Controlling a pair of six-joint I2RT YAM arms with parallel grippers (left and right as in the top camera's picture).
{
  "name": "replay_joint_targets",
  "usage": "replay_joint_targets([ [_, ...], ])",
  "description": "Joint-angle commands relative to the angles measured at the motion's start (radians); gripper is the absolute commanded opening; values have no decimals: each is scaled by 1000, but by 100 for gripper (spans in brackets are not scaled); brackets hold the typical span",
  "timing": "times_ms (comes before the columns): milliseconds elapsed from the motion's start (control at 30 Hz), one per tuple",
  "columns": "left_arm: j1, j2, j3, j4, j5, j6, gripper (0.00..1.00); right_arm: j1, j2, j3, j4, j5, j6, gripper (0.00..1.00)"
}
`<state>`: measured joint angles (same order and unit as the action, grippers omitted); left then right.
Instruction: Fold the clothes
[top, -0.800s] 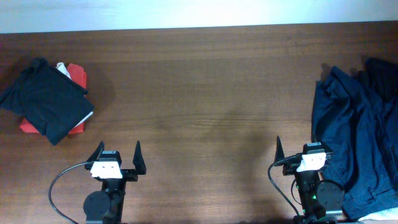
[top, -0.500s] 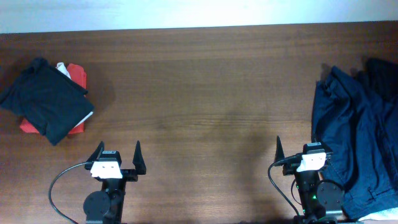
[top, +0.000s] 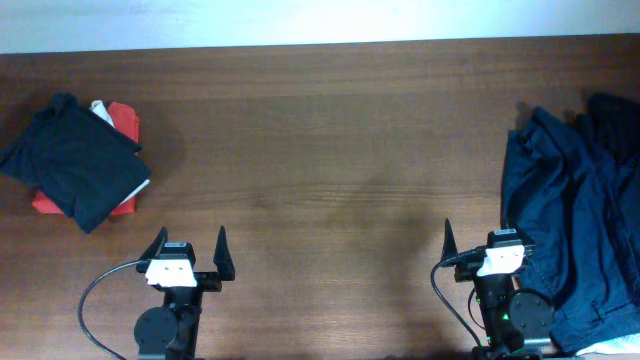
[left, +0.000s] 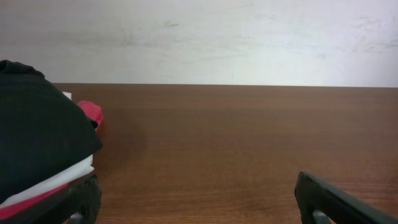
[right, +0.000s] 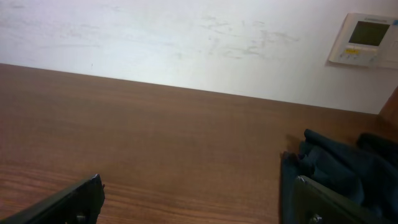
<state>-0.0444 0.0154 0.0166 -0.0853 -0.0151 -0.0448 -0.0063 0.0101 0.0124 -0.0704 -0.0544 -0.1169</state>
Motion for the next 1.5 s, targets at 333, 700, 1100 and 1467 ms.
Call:
replay_joint_targets([
  [333, 4, -10, 19, 24, 19, 22, 99, -7, 2, 45, -72, -2, 74, 99],
  [700, 4, 453, 439, -198, 19, 23, 99, -7, 541, 579, -440, 66, 107, 99],
  [1100, 3, 829, 727, -385, 135, 22, 99, -47, 1230, 892, -518, 340, 207, 91],
  [1467, 3, 833, 727, -407, 135, 22, 99, -191, 1791, 892, -61, 347, 312, 78],
])
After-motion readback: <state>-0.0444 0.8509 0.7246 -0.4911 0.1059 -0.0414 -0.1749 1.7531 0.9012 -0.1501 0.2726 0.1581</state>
